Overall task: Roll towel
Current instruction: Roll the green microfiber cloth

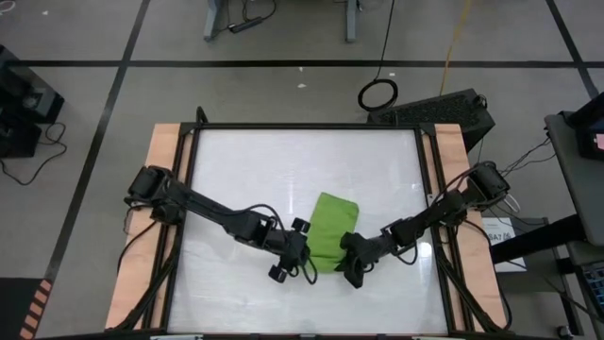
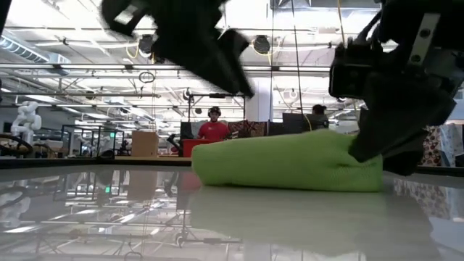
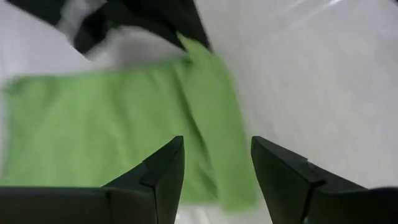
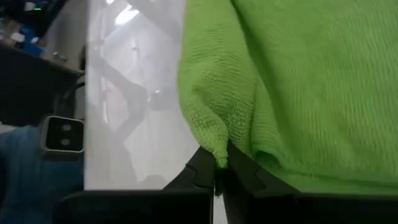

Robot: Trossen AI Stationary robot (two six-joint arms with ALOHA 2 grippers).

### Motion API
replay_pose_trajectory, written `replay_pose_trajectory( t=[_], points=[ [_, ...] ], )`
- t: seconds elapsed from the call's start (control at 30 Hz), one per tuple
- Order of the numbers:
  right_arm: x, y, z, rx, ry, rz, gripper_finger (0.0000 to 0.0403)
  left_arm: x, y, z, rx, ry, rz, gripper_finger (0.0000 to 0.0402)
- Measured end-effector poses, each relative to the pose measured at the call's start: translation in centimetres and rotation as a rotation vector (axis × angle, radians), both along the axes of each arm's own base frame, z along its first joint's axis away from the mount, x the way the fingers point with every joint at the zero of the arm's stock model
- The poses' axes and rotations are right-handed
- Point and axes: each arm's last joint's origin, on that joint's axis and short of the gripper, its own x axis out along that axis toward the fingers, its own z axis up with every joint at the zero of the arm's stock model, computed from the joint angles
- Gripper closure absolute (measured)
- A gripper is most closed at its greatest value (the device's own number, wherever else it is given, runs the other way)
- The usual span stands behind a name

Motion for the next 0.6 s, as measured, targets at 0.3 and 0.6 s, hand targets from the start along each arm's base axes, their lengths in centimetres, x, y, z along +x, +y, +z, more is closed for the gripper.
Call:
replay_pose_trajectory(
  t=[0.3,0.6],
  points=[
    [-0.7,0.5,-0.5,0.077,0.1,-0.086,0.0399,-2.1,-1.3,-3.8,0.06,-0.041,0.041,0.021],
    [-0.6,0.8,-0.2,0.123,0.083,-0.11,0.0399,-2.6,-1.5,-5.1,0.042,-0.086,0.023,0.021]
  ],
)
